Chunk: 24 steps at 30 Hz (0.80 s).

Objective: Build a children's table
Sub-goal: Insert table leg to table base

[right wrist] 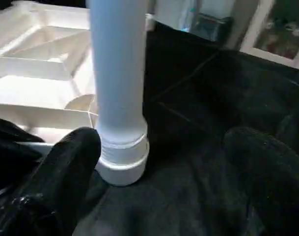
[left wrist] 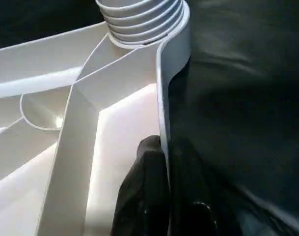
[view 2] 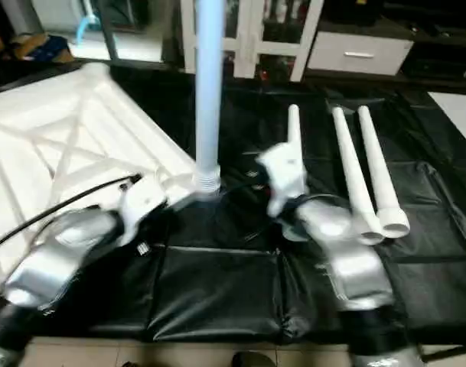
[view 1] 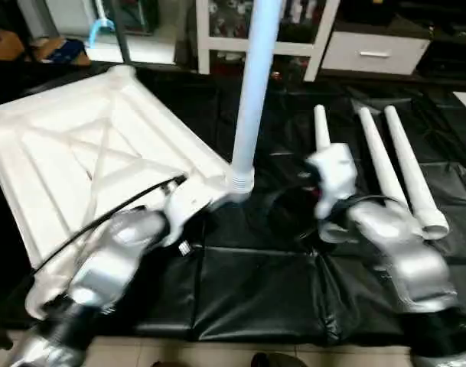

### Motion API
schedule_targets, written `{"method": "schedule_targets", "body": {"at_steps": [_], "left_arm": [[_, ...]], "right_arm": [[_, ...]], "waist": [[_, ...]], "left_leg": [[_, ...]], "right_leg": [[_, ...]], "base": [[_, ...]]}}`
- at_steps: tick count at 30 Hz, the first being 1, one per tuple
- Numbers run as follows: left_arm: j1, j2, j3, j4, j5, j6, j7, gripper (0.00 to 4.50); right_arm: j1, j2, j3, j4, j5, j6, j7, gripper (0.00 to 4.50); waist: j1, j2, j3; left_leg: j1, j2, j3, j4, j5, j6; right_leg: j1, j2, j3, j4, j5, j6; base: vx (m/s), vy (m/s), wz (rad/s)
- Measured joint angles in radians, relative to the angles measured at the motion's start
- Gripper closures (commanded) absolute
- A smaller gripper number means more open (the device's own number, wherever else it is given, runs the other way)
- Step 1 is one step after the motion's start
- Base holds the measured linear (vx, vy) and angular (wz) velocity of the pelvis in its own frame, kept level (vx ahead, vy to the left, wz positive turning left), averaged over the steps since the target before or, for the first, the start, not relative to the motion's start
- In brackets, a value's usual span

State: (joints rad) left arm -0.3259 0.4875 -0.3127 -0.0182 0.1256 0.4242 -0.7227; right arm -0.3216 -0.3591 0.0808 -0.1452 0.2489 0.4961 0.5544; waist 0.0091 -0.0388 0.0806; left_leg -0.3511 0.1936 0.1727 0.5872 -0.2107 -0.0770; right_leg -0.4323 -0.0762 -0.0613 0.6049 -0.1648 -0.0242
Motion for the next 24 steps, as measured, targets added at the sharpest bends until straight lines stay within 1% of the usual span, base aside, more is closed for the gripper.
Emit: {"method": "schedule_targets", "body": {"at_steps": [1,2,3,5,8,12,15,19,20,22,23,24], "left_arm": [[0.013,0.009,-0.001,-0.011,-0.01,-0.016,-0.025,4.5],[0.029,0.018,-0.001,-0.029,-0.023,-0.028,-0.057,4.5],[0.04,0.02,-0.002,-0.041,-0.026,-0.036,-0.075,4.5],[0.053,0.019,-0.021,-0.065,-0.043,-0.037,-0.11,4.5],[0.057,0.012,-0.059,-0.086,-0.053,-0.037,-0.137,4.5],[0.058,0.002,-0.077,-0.092,-0.053,-0.037,-0.147,4.5],[0.058,-0.003,-0.077,-0.092,-0.053,-0.037,-0.147,4.5],[0.057,-0.01,-0.077,-0.093,-0.053,-0.037,-0.15,4.5],[0.056,-0.01,-0.077,-0.093,-0.053,-0.037,-0.154,4.5],[0.055,-0.011,-0.077,-0.093,-0.053,-0.037,-0.157,4.5],[0.054,-0.011,-0.077,-0.093,-0.053,-0.037,-0.158,4.5],[0.054,-0.011,-0.077,-0.093,-0.053,-0.037,-0.158,4.5]], "right_arm": [[0.005,-0.018,-0.003,-0.005,0.015,0.004,0.024,0.04],[0.012,-0.044,-0.005,-0.005,0.029,0.005,0.06,0.04],[0.015,-0.058,-0.006,-0.003,0.035,0.006,0.08,0.04],[0.016,-0.087,-0.009,0.001,0.078,0.023,0.16,0.04],[0.016,-0.113,0.004,0.002,0.115,0.035,0.252,0.04],[0.015,-0.144,0.021,0.026,0.115,0.035,0.314,0.04],[0.008,-0.158,0.042,0.074,0.102,0.011,0.339,0.04],[-0.009,-0.163,0.055,0.135,0.075,-0.02,0.359,0.04],[-0.019,-0.163,0.058,0.153,0.069,-0.027,0.368,0.3],[-0.031,-0.163,0.062,0.169,0.061,-0.033,0.375,0.3],[-0.036,-0.163,0.066,0.181,0.06,-0.043,0.381,0.44],[-0.041,-0.163,0.07,0.199,0.06,-0.052,0.386,0.44]], "waist": [[0.003,0.0,0.0],[0.009,0.001,-0.001],[0.014,0.003,-0.002],[0.024,0.007,-0.004],[0.03,0.01,-0.006],[0.029,0.011,-0.006],[0.028,0.01,-0.006],[0.029,0.01,-0.006],[0.029,0.01,-0.006],[0.031,0.01,-0.006],[0.032,0.01,-0.006],[0.032,0.01,-0.006]], "left_leg": [[0.0,0.0,0.0,0.001,0.0,0.0],[0.0,0.0,0.0,0.002,0.0,-0.001],[0.001,0.0,0.0,0.002,-0.001,-0.002],[0.001,-0.001,0.002,0.004,-0.001,-0.003],[0.001,-0.002,0.008,0.005,-0.001,-0.003],[0.0,-0.002,0.012,0.007,-0.001,-0.003],[-0.001,-0.002,0.012,0.01,-0.002,-0.003],[-0.002,-0.002,0.012,0.012,0.0,0.0],[-0.002,-0.002,0.012,0.012,0.0,0.001],[-0.004,-0.002,0.012,0.012,0.0,0.001],[-0.004,-0.002,0.012,0.012,0.0,0.001],[-0.004,-0.002,0.011,0.012,0.0,0.001]], "right_leg": [[0.0,0.0,0.0,0.001,0.0,0.0],[0.0,-0.001,0.001,0.001,0.0,0.0],[0.0,-0.001,0.001,0.001,0.0,0.0],[0.0,-0.001,0.005,0.003,0.0,0.0],[0.0,-0.001,0.013,0.006,-0.001,0.001],[0.0,-0.001,0.019,0.007,-0.001,0.002],[0.0,-0.001,0.019,0.007,-0.004,0.007],[0.0,-0.001,0.021,0.008,-0.001,0.003],[-0.001,-0.001,0.021,0.008,-0.001,0.003],[-0.001,-0.001,0.02,0.008,-0.001,0.003],[-0.001,-0.001,0.02,0.009,-0.001,0.003],[-0.001,-0.001,0.02,0.009,-0.001,0.003]], "base": [[0.0,0.0,0.0],[0.0,0.0,0.0],[0.0,0.0,0.0],[0.0,0.0,0.0],[0.0,0.0,0.0],[0.0,0.0,0.0],[0.0,0.0,0.0],[0.0,0.0,0.0],[0.0,0.0,0.0],[0.0,0.0,0.0],[0.0,0.0,0.0],[0.0,0.0,0.0]]}}
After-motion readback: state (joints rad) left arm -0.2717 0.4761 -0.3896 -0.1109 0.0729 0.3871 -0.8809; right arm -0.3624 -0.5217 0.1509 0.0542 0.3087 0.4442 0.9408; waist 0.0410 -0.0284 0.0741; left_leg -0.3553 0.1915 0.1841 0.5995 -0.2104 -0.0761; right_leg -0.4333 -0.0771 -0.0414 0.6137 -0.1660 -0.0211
